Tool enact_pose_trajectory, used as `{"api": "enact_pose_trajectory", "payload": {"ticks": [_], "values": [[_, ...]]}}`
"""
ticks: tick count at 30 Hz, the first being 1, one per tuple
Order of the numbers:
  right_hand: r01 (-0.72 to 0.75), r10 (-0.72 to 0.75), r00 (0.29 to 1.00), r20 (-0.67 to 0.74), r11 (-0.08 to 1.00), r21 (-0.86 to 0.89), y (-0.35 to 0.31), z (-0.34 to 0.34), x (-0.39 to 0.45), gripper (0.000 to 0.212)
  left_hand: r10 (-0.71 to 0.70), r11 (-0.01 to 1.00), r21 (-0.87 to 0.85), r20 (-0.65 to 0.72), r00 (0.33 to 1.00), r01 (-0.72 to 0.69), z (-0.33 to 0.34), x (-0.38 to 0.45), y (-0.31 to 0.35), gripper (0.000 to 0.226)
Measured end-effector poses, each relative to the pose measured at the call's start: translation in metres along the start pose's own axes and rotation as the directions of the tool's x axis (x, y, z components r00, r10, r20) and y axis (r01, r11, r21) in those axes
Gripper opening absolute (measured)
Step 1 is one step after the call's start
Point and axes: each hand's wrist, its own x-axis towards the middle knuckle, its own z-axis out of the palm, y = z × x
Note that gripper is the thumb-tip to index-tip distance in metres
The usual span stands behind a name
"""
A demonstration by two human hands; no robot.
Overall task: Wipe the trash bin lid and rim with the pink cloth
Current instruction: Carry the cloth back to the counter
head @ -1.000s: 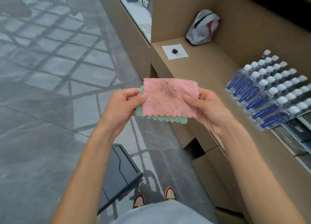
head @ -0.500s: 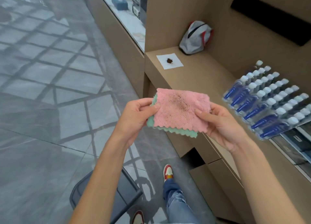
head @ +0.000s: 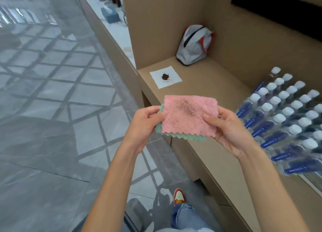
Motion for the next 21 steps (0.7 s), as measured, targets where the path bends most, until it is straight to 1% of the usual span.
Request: {"api": "enact_pose_trajectory", "payload": {"ticks": [5,10,13,17,21], "values": [[0.047,-0.047,0.999,-0.002,0.999,0.016,-0.034,-0.028,0.045,0.047,0.023,1.0,0.01,0.042,0.999,-0.023,0.021,0.061,0.015,0.021],[0.052,-0.052,0.999,-0.012,0.999,0.004,-0.045,-0.045,0.078,0.044,0.007,0.999,0.048,0.075,0.997,-0.011,0.022,0.108,0.019,0.02],[0.048,-0.049,0.998,-0.049,0.999,-0.022,-0.044,-0.052,0.102,0.045,-0.019,0.999,0.053,0.087,0.996,0.015,0.014,0.138,0.019,0.022],[0.073,-0.075,0.993,-0.087,0.997,-0.023,-0.037,-0.052,0.138,0.043,-0.046,0.994,0.105,0.121,0.992,0.033,-0.005,0.187,0.023,0.025],[0.11,-0.117,0.973,-0.2,0.993,-0.045,-0.023,-0.043,0.179,0.044,-0.101,0.979,0.197,0.225,0.969,0.056,-0.027,0.244,0.031,0.026]]}}
